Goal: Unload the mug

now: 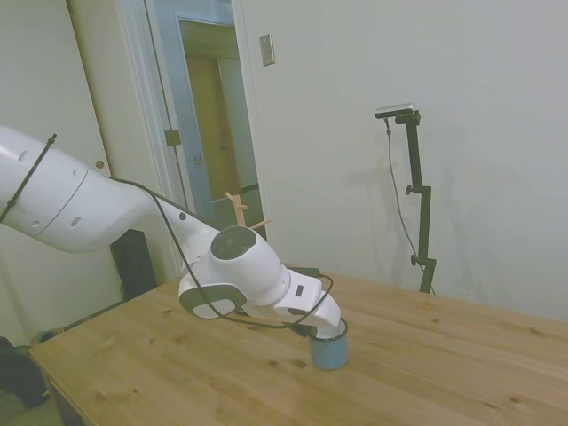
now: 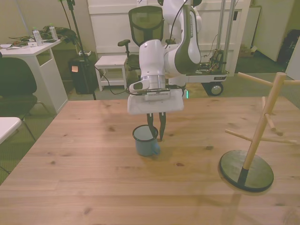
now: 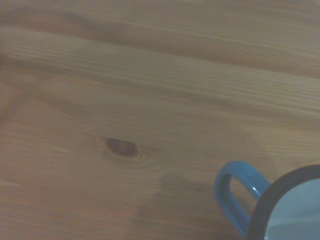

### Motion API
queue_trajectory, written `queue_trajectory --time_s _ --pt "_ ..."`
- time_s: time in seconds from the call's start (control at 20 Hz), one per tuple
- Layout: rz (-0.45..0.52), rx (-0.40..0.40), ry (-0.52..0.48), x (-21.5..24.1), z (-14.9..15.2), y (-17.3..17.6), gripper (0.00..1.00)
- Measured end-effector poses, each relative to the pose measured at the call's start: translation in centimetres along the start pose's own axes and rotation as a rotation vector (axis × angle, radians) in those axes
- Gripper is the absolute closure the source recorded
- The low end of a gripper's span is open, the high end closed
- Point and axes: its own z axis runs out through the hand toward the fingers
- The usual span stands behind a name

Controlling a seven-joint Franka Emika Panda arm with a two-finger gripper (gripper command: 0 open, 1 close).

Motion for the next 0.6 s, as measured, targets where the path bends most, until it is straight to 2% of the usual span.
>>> queue_trajectory --time_s 0.3,0.6 --pt "-0.022 -0.007 0.009 0.4 -1.5 0.8 0.0" --pt "-0.032 -0.029 0.02 0.9 -5.5 0.4 0.0"
